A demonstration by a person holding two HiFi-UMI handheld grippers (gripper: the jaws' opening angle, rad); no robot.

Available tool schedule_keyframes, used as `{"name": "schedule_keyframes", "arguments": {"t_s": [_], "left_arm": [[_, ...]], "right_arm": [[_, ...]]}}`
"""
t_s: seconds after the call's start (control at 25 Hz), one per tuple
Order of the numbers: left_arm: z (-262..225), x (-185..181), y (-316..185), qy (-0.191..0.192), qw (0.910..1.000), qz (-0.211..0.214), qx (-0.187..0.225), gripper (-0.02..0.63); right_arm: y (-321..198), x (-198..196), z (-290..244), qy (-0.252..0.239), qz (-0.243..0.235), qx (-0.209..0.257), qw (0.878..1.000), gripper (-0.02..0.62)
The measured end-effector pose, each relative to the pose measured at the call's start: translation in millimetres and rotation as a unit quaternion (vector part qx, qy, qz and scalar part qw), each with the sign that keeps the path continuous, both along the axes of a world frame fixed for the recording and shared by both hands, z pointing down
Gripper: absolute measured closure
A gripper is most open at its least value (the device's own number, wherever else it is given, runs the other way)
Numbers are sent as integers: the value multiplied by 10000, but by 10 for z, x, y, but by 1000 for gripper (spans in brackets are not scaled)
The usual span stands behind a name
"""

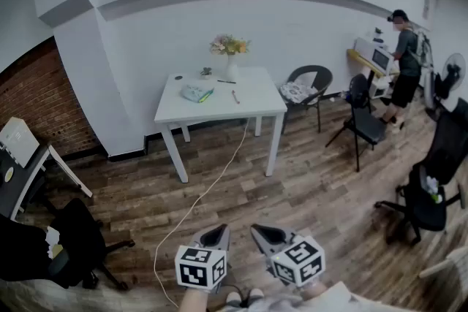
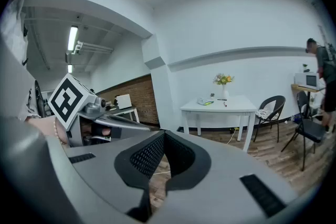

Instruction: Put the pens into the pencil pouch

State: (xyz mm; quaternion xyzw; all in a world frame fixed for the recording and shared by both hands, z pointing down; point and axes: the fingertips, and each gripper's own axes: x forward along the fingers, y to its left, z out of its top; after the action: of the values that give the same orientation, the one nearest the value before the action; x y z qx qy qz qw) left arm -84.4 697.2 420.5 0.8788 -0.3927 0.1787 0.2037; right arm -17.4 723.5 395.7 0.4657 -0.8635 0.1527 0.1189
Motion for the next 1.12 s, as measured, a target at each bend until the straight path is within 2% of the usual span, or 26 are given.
{"name": "schedule_keyframes", "arguments": {"t_s": [0.16, 0.32, 0.6, 0.8, 1.04, 1.08, 1.12], "left_arm": [[-7, -32, -7, -66, 10000, 1, 43, 594], [32, -10, 43, 38, 9999, -52, -79, 594], [43, 49, 81, 99, 9999, 17, -131, 594], [-85, 147, 53, 287, 9987, 292, 307, 594], [-125, 154, -113, 68, 9982, 35, 593, 586], [-137, 162, -135, 76, 9982, -16, 591, 557], [-141, 174, -148, 90, 9983, -66, 571, 515]], "right_arm": [[-23, -14, 24, 187, -55, -21, 9998, 588], [-38, -39, 19, 244, -133, -12, 9996, 588], [-12, -73, 47, 107, -70, -53, 9999, 588], [-111, 83, 8, -63, 347, 116, 9993, 588], [-182, 226, -57, -139, 475, 320, 9983, 583], [-185, 232, -59, -160, 455, 320, 9983, 575], [-181, 235, -56, -176, 430, 294, 9985, 529]]}}
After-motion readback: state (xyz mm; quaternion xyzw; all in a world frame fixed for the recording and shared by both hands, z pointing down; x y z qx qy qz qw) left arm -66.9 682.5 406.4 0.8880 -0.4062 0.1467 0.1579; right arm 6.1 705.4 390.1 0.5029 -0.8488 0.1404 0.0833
